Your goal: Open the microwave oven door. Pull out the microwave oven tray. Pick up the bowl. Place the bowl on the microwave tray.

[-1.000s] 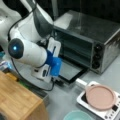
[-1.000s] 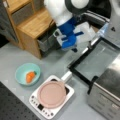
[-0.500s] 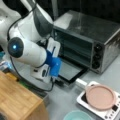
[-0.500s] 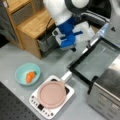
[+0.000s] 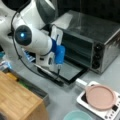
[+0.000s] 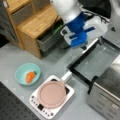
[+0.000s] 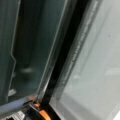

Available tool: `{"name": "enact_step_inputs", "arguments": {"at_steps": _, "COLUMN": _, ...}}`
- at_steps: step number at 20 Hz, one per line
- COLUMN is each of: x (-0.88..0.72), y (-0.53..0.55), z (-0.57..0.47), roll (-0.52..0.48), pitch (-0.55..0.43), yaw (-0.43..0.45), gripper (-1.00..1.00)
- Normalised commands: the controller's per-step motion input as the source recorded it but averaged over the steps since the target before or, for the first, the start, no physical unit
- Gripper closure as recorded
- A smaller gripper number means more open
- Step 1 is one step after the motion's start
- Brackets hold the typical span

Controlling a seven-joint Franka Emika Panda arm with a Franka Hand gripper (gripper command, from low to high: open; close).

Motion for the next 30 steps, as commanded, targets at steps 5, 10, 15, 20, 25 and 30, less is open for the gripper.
{"name": "enact_step_inputs", "arguments": {"at_steps": 5, "x": -0.18, "y": 0.29, "z": -0.04, "roll": 0.269, "pitch": -0.142, "yaw": -0.003, "gripper": -1.0}}
{"name": "enact_step_inputs", "arguments": {"at_steps": 10, "x": -0.09, "y": 0.14, "z": -0.22, "roll": 0.47, "pitch": -0.234, "yaw": 0.089, "gripper": -1.0}}
{"name": "enact_step_inputs", "arguments": {"at_steps": 15, "x": -0.02, "y": 0.07, "z": -0.24, "roll": 0.396, "pitch": -0.159, "yaw": 0.041, "gripper": -1.0}}
{"name": "enact_step_inputs", "arguments": {"at_steps": 20, "x": -0.02, "y": 0.08, "z": -0.19, "roll": 0.303, "pitch": -0.085, "yaw": -0.014, "gripper": -1.0}}
{"name": "enact_step_inputs", "arguments": {"at_steps": 25, "x": 0.01, "y": 0.1, "z": -0.22, "roll": 0.321, "pitch": -0.126, "yaw": 0.038, "gripper": -1.0}}
{"name": "enact_step_inputs", "arguments": {"at_steps": 30, "x": 0.03, "y": 0.04, "z": -0.17, "roll": 0.326, "pitch": -0.121, "yaw": 0.08, "gripper": -1.0}}
